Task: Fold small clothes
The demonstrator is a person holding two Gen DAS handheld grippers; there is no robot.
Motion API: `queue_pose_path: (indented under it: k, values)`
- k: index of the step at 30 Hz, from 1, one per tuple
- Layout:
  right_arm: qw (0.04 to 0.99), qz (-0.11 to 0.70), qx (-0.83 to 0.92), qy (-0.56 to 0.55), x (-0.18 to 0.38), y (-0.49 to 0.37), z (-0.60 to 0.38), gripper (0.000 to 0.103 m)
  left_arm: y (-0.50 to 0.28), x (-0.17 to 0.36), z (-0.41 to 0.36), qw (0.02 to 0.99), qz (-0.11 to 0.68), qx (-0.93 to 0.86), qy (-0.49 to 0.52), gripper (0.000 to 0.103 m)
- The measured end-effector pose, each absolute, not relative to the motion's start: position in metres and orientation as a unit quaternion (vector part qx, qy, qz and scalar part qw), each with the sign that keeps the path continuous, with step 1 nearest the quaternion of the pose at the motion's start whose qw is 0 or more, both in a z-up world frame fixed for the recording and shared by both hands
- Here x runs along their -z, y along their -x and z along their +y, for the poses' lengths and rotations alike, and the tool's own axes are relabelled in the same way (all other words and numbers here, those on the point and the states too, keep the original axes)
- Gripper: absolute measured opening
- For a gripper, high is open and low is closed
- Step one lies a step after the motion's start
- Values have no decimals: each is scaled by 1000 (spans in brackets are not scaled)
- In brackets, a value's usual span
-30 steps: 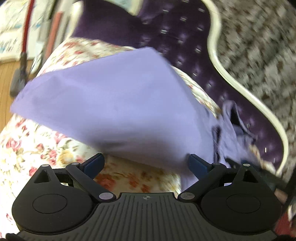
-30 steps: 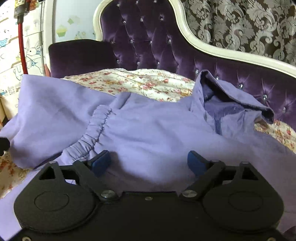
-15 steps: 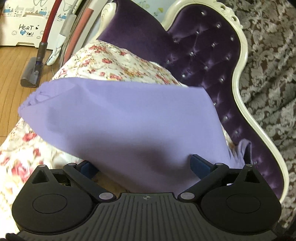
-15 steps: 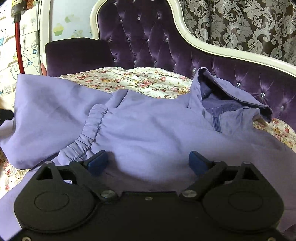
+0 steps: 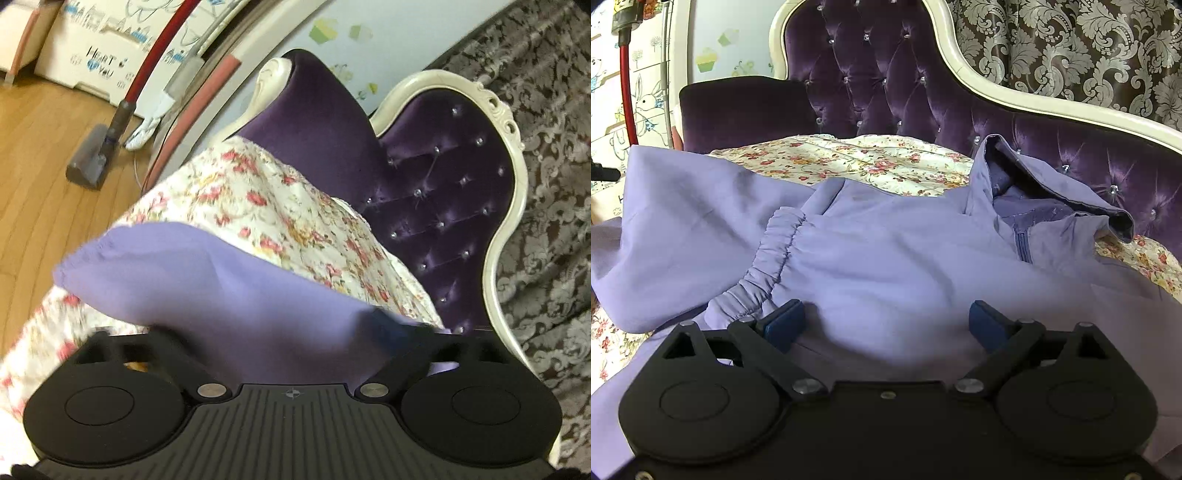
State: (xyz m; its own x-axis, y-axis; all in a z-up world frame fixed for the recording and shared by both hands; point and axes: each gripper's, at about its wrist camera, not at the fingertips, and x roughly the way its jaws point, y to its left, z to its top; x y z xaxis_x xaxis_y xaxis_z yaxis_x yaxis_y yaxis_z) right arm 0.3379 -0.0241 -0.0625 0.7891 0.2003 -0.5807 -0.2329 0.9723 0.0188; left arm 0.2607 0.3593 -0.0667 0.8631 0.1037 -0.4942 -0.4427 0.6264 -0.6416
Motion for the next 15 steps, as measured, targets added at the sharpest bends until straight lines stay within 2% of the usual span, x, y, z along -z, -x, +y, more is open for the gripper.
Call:
queue_pose_path:
  k: [1, 2, 3, 7, 15]
  values:
    - [946, 304, -114, 27, 62, -338, -24, 95, -263, 61, 359, 882, 217, -154, 389, 37]
    - [946, 304, -114, 27, 62, -338, -24, 95, -263, 55, 358, 888, 219, -158, 373, 28]
    - [946, 303, -114, 28, 62, -338, -24, 95, -262, 49, 356, 894, 213, -163, 360, 12]
    - [946, 303, -114, 26, 62, -339, -24, 95, -252, 13, 341, 918, 170, -145, 328, 7]
    - [945, 306, -116, 15, 62, -341, -27, 95, -250, -82, 265, 969, 108, -71, 210, 7]
